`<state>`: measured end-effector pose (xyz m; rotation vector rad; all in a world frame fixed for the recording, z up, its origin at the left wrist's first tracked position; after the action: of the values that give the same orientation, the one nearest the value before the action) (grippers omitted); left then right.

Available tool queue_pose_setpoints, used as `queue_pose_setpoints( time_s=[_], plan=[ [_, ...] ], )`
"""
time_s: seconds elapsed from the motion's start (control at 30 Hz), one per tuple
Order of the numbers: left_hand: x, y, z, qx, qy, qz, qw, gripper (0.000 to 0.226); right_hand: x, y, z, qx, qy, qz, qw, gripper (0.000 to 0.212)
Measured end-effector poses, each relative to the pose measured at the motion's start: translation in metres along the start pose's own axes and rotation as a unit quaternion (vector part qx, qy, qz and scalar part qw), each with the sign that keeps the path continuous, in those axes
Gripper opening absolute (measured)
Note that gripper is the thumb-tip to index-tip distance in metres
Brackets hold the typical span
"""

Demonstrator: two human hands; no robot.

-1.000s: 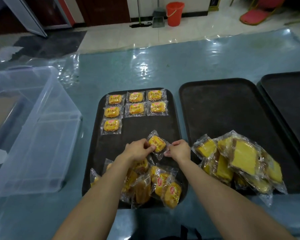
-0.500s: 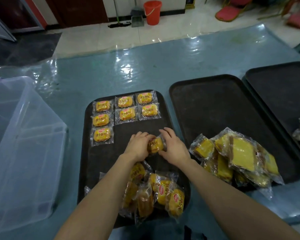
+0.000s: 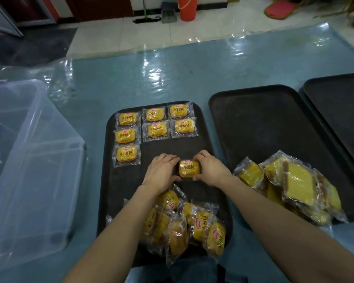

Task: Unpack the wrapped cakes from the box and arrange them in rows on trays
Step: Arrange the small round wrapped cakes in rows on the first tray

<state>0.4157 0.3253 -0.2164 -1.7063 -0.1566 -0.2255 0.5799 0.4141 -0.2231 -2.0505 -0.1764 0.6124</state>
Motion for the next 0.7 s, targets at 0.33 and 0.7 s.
queue_pose_setpoints(
  time_s=[0.33,0.7],
  plan=[
    [-0.039,-0.024,-0.006,0.031,-0.039,0.114,0.992,0.073,-0.055,-0.001,0.024,0.063,-0.038,-0.030,0.997,0.075],
    [-0.092,-0.041,0.001,0.030,-0.082,0.155,0.984,0.071,-0.104,0.000,0.062,0.107,-0.061,-0.071,0.990,0.073]
  ],
)
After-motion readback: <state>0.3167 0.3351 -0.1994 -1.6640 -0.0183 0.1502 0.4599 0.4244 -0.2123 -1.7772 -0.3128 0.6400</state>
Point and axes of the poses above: each hand's wrist, its own z-axis towards the middle knuckle, its own y-axis out of the palm, x = y × z, the point moved 5 cm from there along z, towards the middle knuckle, and after that the axes turned 8 degrees about y, right-handed, at the moved point
